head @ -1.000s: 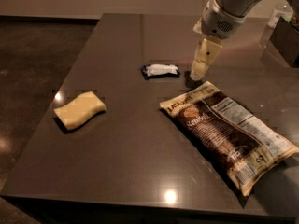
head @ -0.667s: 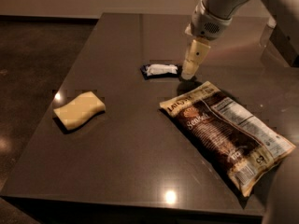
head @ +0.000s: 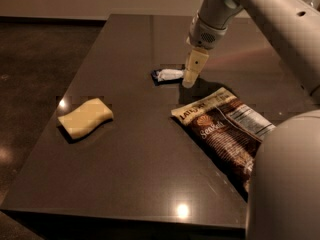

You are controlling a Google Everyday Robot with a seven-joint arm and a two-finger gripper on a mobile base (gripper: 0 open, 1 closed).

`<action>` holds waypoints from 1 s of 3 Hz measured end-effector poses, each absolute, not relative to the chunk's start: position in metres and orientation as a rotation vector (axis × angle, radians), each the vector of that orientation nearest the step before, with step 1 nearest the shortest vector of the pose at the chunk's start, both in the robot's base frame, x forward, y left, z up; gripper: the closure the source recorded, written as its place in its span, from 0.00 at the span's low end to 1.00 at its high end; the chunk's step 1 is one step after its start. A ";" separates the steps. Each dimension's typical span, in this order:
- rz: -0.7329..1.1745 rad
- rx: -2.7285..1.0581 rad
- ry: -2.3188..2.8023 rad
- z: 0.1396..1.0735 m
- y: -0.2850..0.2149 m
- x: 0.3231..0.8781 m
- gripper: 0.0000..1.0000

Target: Move rxbar blueberry near sponge

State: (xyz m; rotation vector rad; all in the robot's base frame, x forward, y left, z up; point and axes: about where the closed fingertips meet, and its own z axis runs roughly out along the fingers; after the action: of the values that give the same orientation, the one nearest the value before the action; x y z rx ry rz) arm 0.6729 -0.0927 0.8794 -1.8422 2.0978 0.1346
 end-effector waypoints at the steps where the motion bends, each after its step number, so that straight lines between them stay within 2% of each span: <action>1: 0.168 -1.882 2.099 0.862 -0.079 0.681 0.00; 2: 0.212 -1.924 2.102 0.846 -0.067 0.690 0.03; 3: 0.235 -1.947 2.104 0.840 -0.060 0.695 0.25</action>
Offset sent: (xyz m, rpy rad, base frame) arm 0.0224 0.0297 -0.0386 -0.0129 0.1069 0.0695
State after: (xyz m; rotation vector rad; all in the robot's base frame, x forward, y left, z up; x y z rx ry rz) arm 0.6949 -0.0600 0.8397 -1.9467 2.1036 0.2347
